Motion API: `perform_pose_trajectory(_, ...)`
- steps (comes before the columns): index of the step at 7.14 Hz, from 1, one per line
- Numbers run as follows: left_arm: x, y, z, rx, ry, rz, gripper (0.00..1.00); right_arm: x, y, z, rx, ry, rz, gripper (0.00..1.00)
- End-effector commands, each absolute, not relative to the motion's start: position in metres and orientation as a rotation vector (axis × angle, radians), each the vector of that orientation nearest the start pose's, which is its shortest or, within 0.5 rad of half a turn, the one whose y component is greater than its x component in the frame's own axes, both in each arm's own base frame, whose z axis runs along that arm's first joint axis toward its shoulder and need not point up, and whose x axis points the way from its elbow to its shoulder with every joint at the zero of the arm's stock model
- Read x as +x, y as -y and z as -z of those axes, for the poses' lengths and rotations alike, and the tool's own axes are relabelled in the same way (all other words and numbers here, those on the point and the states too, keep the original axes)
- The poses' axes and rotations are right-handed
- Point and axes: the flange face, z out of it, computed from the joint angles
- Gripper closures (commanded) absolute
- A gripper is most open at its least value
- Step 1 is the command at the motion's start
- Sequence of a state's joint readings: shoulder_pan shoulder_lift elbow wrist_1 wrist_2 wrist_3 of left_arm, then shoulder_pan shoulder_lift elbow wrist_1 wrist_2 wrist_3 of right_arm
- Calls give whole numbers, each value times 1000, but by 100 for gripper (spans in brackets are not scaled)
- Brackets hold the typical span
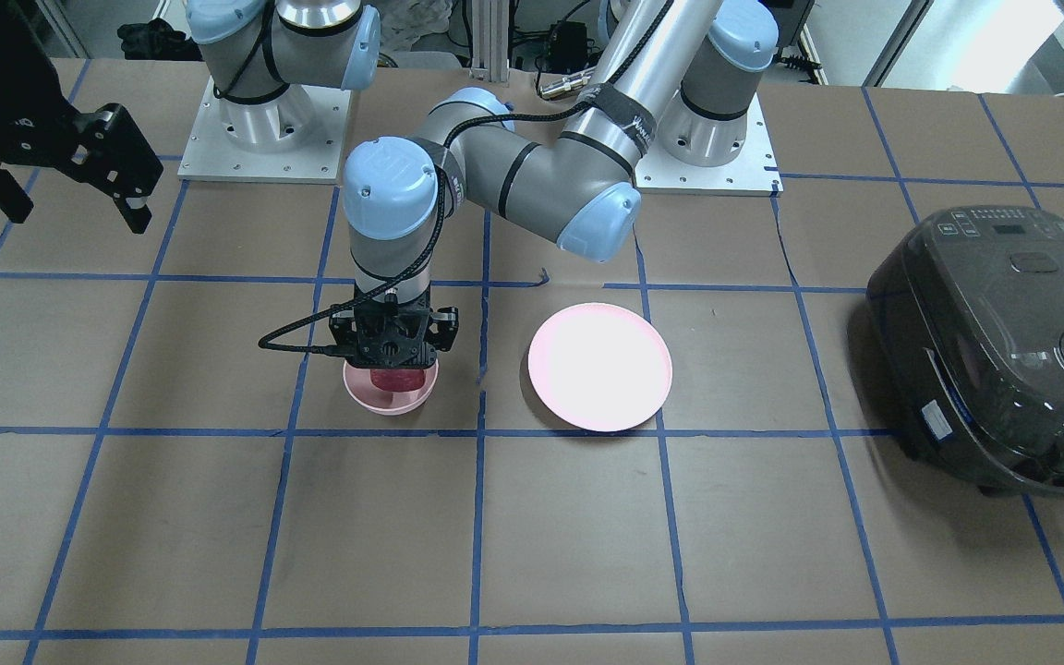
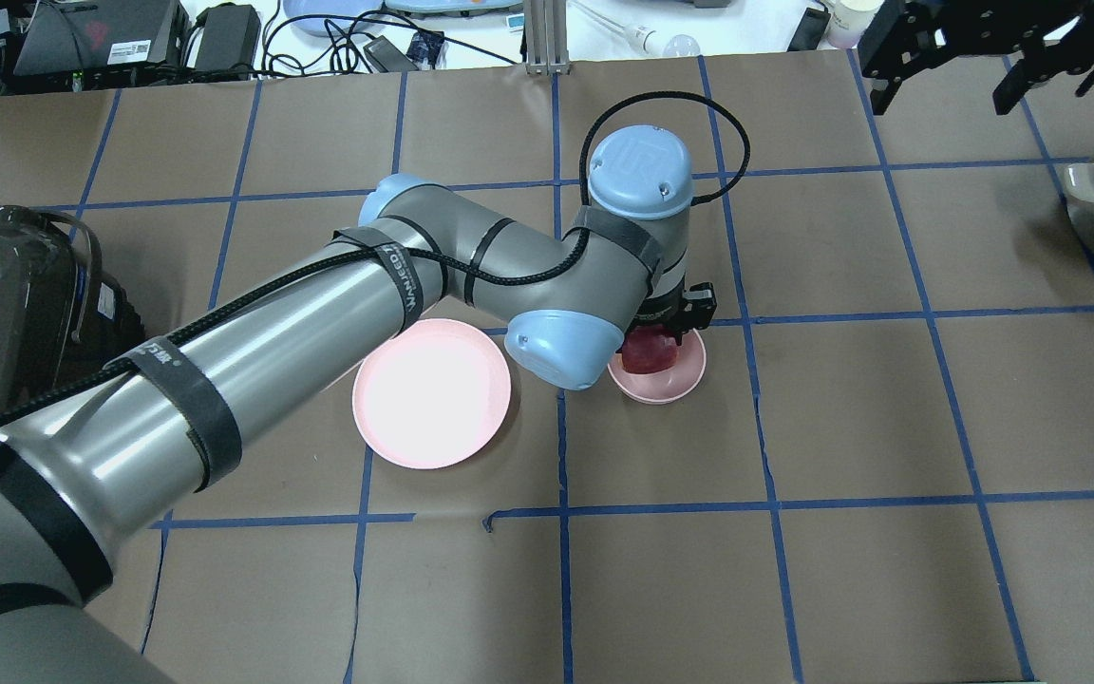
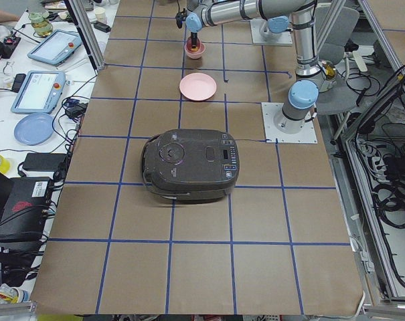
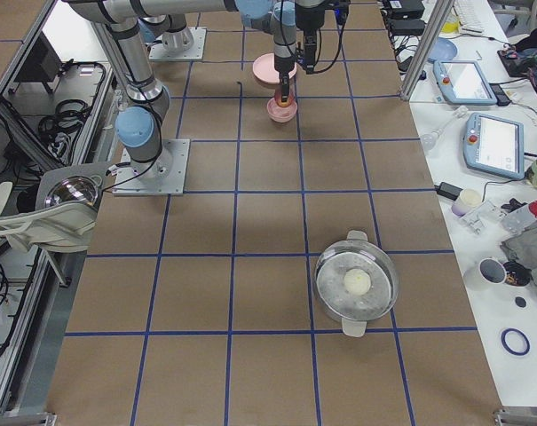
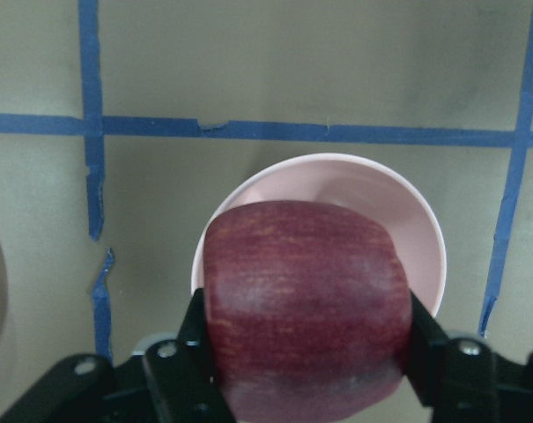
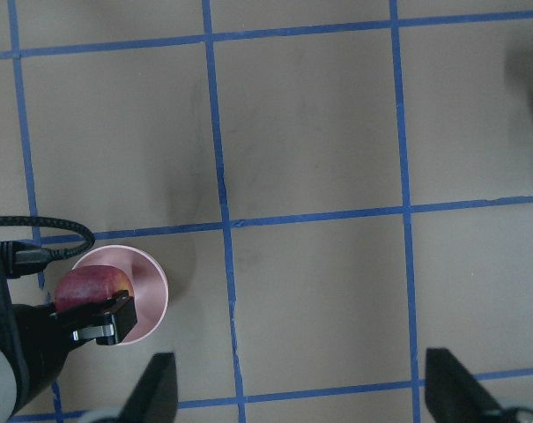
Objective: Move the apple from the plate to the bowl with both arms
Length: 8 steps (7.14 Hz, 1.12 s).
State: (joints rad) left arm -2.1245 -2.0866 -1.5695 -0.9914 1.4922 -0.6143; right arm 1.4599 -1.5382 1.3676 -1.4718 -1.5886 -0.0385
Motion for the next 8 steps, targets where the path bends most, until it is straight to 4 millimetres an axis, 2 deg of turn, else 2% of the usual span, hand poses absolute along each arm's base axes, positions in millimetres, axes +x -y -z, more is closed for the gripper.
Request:
perform_pose_trajectory(1, -470, 485, -237, -81, -3241, -1, 23, 69, 516, -565, 156, -3169, 74, 0)
perform_pose_trajectory(2, -471, 486, -227, -94, -3239, -20, 14, 71, 516, -567, 152, -3168, 82, 0)
perform_pose_trajectory(4, -471, 486, -224, -94, -3232, -22, 10, 79, 518, -566, 134, -3150, 96, 0)
perform_pose_trajectory(5, -471, 486, -228, -94, -3237, -15, 8, 109, 518, -565, 104, -3144, 132, 0)
perform_pose_trajectory(6, -468, 486, -247, -60, -3255, 25, 8, 152, 520, -553, 111, -3140, 136, 0)
perform_pose_trajectory(7, -464, 489, -260, 50, -3261, 63, 8, 191, 522, -542, 143, -3138, 152, 0)
perform_pose_trajectory(8, -442, 497, -275, 49, -3259, 82, 7, 198, 524, -540, 125, -3137, 179, 0)
